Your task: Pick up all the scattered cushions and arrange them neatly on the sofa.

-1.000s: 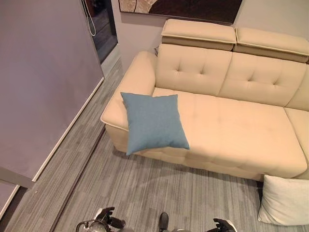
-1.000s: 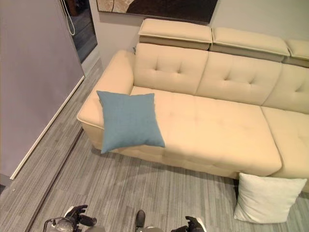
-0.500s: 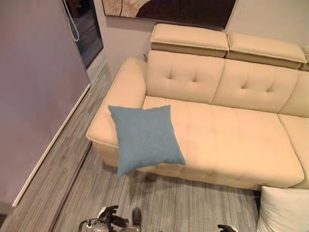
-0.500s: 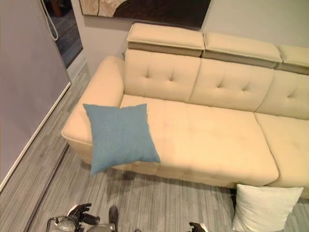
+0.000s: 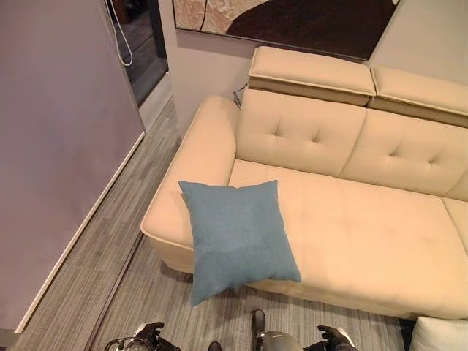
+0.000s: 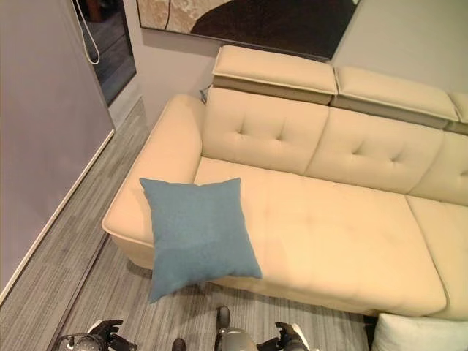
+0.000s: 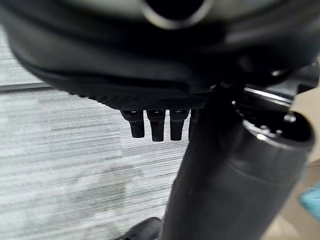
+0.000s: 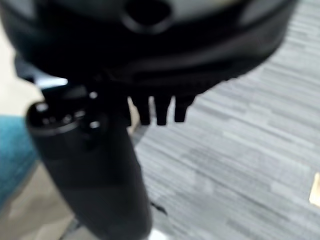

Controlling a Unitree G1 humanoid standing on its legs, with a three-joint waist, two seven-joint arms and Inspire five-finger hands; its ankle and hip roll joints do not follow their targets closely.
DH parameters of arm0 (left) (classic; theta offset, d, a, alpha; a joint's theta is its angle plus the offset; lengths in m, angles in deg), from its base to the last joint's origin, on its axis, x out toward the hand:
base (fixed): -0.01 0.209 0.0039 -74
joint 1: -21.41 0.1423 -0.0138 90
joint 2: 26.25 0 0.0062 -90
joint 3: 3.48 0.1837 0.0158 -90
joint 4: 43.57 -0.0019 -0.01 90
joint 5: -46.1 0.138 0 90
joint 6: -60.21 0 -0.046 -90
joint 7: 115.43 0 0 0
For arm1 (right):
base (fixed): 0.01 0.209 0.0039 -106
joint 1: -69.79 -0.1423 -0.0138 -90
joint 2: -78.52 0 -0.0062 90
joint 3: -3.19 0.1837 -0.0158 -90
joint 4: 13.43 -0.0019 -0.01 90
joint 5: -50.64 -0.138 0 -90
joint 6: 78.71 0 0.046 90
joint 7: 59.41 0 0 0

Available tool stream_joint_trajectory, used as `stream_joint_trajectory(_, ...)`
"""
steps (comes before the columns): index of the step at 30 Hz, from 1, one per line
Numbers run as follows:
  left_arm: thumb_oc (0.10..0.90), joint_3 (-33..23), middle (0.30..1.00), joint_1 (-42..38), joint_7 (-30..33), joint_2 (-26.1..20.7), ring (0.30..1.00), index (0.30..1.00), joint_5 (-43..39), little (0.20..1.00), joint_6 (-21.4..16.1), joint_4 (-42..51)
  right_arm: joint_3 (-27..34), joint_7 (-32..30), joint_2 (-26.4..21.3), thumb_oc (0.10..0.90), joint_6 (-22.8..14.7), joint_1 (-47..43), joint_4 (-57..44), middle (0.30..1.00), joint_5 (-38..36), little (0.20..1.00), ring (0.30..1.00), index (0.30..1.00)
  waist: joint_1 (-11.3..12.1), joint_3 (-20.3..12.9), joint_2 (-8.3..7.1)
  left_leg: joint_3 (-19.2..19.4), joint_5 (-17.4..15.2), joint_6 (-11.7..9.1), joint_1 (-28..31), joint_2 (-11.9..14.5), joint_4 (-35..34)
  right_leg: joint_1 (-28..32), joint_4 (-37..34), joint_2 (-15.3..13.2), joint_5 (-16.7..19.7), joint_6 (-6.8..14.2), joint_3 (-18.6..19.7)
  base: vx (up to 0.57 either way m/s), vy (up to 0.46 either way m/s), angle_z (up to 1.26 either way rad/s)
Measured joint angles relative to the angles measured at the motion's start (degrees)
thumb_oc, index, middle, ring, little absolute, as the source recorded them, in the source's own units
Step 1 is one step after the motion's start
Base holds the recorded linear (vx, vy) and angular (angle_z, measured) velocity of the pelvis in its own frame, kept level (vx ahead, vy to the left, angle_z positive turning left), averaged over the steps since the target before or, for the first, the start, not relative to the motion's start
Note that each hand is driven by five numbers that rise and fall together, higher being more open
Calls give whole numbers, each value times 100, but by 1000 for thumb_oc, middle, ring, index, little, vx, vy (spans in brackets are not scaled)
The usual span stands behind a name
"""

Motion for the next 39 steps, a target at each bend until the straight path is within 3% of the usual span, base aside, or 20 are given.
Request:
stream_joint_trajectory(3, 800, -138, 900, 37, -12, 0, 900, 900, -2, 900, 2, -5, -1, -6, -67, 800, -23, -78, -52, 900, 68, 900, 900, 900, 79, -14, 10, 8, -155, -193, 55, 179, 157, 411, -580, 219, 166, -134, -22, 90, -79, -6)
stream_joint_trajectory(5, 800, -366, 900, 30, 32, -3, 900, 900, -16, 900, -4, 24, 1, -34, -175, 800, -35, -85, -51, 900, 109, 900, 900, 900, 78, -77, 11, -11, -239, -207, 104, 284, 171, 704, -965, 350, 258, -199, -88, 50, -73, 8)
stream_joint_trajectory(11, 800, -796, 900, -9, 242, -112, 900, 900, -181, 900, -76, 441, 249, -148, -806, 800, -56, -168, -481, 900, 231, 900, 900, 900, 79, -207, 83, -6, -307, -173, 96, 422, 121, 728, -1043, 487, 281, -230, -148, 19, -59, 3)
stream_joint_trajectory(16, 800, -927, 900, 78, 355, -468, 900, 900, -531, 900, -141, 884, 681, -298, -1282, 800, -66, -64, -1024, 900, 211, 900, 900, 900, 77, -276, 37, -2, -274, -188, 90, 434, 51, 697, -1045, 492, 274, -205, -147, 10, -23, -1)
stream_joint_trajectory(20, 800, -1237, 900, 523, 368, -515, 900, 900, -1173, 900, -186, 2009, 1096, -289, -1395, 800, -62, 215, -2066, 900, -60, 900, 900, 900, 64, -293, 67, -8, -242, -208, 2, 450, 45, 613, -1045, 505, 282, -198, -152, 29, -34, 1)
stream_joint_trajectory(29, 800, -1220, 900, 668, 365, -92, 900, 900, -2698, 900, -478, 3784, 1088, -332, -1250, 800, -180, -62, -2572, 900, -741, 900, 900, 900, 84, -156, 345, -234, -106, -262, -313, 453, 39, 364, -1049, 467, 291, -209, -320, -28, -52, 13)
stream_joint_trajectory(39, 800, -562, 900, 187, 307, 26, 900, 900, -3090, 900, -528, 4232, 715, -388, -1216, 800, -234, -744, -2573, 900, -1263, 900, 900, 900, 61, 282, 660, -367, 36, -408, -1035, 450, 98, -259, -1044, 423, 353, -217, -491, -74, -47, 9)
